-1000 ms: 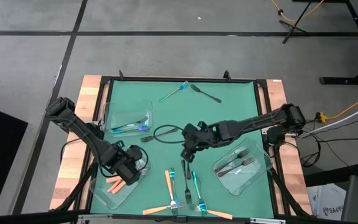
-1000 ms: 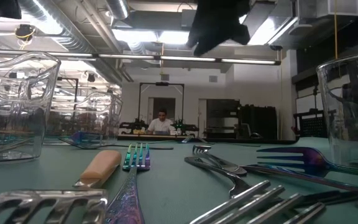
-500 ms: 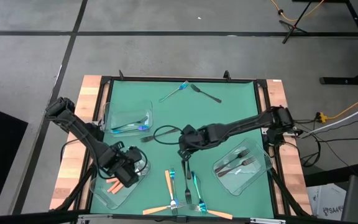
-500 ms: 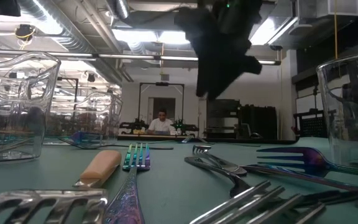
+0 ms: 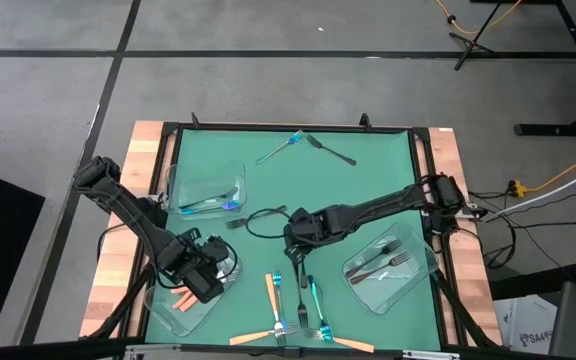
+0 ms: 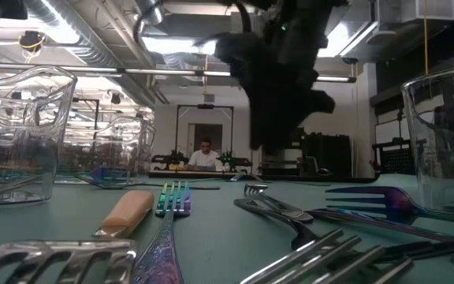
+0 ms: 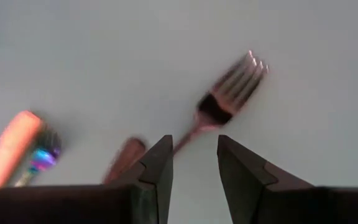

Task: Sort silverware by color (type)
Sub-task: Put the black fork into the bottom right transparent bin

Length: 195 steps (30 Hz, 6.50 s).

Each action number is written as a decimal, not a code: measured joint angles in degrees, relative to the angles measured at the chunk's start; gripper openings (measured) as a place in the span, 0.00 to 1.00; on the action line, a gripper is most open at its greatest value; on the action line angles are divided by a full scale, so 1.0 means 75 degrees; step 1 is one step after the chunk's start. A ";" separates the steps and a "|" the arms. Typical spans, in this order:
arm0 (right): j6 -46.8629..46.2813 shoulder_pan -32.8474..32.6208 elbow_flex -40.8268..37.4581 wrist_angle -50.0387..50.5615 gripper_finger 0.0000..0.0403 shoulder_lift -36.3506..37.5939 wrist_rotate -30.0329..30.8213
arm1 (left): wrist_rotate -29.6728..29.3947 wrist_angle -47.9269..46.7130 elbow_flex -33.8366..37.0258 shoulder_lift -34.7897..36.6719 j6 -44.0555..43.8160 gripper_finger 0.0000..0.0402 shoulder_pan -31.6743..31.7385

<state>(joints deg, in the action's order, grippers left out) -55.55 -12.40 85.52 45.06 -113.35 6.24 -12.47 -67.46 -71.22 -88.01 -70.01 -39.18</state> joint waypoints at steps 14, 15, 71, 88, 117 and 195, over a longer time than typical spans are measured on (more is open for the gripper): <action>-0.0250 0.0006 0.0006 -0.0267 0.28 -0.0746 -0.0179 | -0.0012 0.0165 -0.0003 -0.0003 0.0002 0.15 -0.0038; -0.0250 0.0006 0.0003 -0.0252 0.28 -0.0756 -0.0181 | -0.0012 0.0166 -0.0003 -0.0003 0.0002 0.15 -0.0038; 0.1098 0.0226 0.0001 -0.0922 0.00 -0.0838 0.1033 | -0.0026 0.0254 -0.0098 0.0091 0.0005 0.15 -0.0044; 0.2863 0.0681 0.0032 -0.2133 0.00 0.0415 0.1633 | -0.1577 0.0278 -0.0743 0.0102 0.0015 0.15 -0.0050; 0.7226 0.0758 0.0044 -0.8402 0.00 0.1036 -0.1382 | -0.6784 0.0834 -0.0764 0.0105 0.0019 0.15 -0.0088; 0.8877 0.0752 0.0041 -1.0093 0.00 0.1027 -0.4364 | -0.6246 0.4313 -0.0764 0.0114 0.4816 0.15 -0.0070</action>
<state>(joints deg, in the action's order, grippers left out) 11.03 -6.76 85.82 -30.64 -105.65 -26.49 -59.32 -35.11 -76.95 -87.15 -33.89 -39.70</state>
